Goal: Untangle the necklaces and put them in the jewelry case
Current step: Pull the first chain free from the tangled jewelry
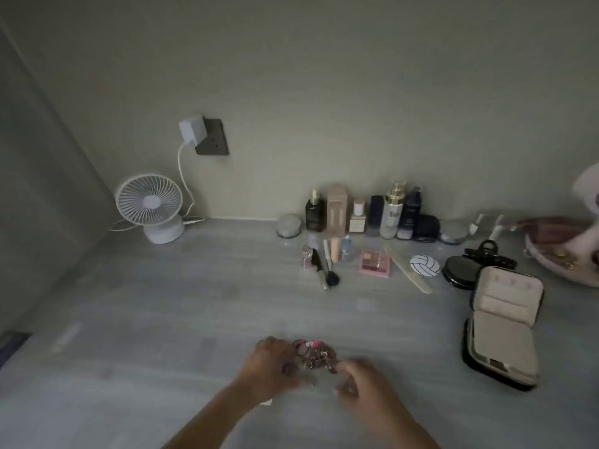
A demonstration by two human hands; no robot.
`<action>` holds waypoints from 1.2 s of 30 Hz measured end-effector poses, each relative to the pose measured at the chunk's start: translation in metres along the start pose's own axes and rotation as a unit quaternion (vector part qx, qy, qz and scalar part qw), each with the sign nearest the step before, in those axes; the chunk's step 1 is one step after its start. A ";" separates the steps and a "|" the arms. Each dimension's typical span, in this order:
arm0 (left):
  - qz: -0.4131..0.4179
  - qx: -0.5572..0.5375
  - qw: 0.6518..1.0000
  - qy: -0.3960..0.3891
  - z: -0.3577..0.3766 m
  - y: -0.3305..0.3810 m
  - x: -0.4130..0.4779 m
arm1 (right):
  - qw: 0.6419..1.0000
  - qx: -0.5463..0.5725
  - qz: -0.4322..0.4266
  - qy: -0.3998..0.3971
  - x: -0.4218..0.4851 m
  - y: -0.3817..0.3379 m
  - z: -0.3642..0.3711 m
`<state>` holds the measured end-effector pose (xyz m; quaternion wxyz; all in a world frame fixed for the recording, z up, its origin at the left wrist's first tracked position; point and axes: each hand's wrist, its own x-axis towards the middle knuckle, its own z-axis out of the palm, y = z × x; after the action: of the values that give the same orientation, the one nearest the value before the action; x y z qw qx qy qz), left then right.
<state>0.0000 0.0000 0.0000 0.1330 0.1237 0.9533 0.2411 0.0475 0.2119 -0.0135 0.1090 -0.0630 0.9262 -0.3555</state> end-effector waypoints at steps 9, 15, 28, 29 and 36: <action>0.153 -0.045 0.967 0.200 0.041 -0.053 -0.004 | 0.978 -0.117 -0.139 0.105 0.034 0.006 0.034; 0.162 -0.025 0.968 0.193 0.042 -0.050 -0.003 | 0.972 -0.069 -0.155 0.161 0.034 0.009 0.036; 0.160 -0.030 0.966 0.202 0.043 -0.056 -0.003 | 0.954 -0.124 -0.095 0.257 0.019 -0.001 0.049; 0.166 -0.039 0.964 0.204 0.043 -0.056 -0.006 | 0.954 -0.126 -0.089 0.256 0.018 -0.002 0.049; 0.162 -0.089 0.962 0.199 0.042 -0.054 -0.020 | 0.950 -0.142 -0.087 0.265 0.016 -0.001 0.050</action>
<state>0.0227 -0.0342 -0.0585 -0.0897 0.2133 0.9025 0.3633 0.0442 0.1757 -0.0510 -0.1817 -0.0616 0.9536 -0.2320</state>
